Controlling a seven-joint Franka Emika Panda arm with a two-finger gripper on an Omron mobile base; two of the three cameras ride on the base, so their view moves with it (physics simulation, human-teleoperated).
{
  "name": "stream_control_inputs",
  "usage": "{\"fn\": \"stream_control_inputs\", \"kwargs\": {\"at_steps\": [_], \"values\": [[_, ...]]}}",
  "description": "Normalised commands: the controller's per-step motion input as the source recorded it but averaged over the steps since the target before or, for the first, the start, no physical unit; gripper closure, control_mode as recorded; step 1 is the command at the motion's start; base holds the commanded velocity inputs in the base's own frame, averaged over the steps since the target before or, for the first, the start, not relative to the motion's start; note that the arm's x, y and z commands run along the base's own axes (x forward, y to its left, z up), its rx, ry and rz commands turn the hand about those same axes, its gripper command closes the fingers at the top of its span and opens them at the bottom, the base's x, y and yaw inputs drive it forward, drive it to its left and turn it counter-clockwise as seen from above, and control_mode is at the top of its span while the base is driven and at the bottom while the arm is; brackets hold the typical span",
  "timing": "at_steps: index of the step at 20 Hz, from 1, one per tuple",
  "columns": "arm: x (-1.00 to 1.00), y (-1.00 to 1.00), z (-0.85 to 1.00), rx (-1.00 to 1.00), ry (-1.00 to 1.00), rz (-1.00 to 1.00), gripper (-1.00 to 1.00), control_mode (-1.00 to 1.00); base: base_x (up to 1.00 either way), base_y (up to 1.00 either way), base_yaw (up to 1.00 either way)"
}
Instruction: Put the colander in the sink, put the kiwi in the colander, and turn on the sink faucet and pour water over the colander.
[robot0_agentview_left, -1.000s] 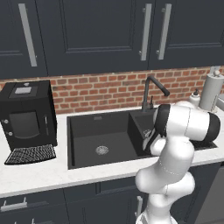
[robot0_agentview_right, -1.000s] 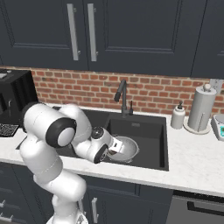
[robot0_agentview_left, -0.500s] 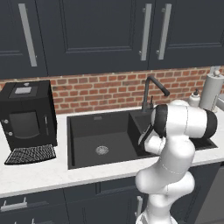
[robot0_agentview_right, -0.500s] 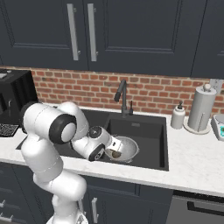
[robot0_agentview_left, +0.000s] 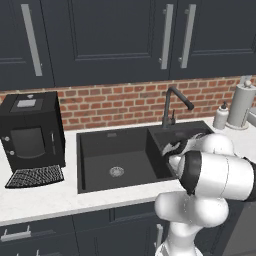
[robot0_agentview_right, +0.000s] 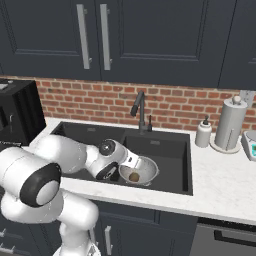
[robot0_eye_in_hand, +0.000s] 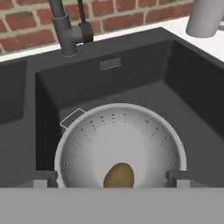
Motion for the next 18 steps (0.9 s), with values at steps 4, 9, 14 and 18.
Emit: {"fn": "stream_control_inputs", "kwargs": {"at_steps": [4,9,14,18], "values": [[-0.44,0.00,1.00,0.10,0.00,0.00,-1.00,-1.00,0.00,0.00,0.00],[-0.42,0.12,1.00,0.07,0.00,0.00,-1.00,-1.00,0.00,0.00,0.00],[-0.49,0.43,1.00,0.03,0.03,0.00,-1.00,-1.00,0.00,0.00,0.00],[-0.61,0.59,0.99,0.00,0.14,0.00,-1.00,-1.00,0.00,0.00,0.00]]}}
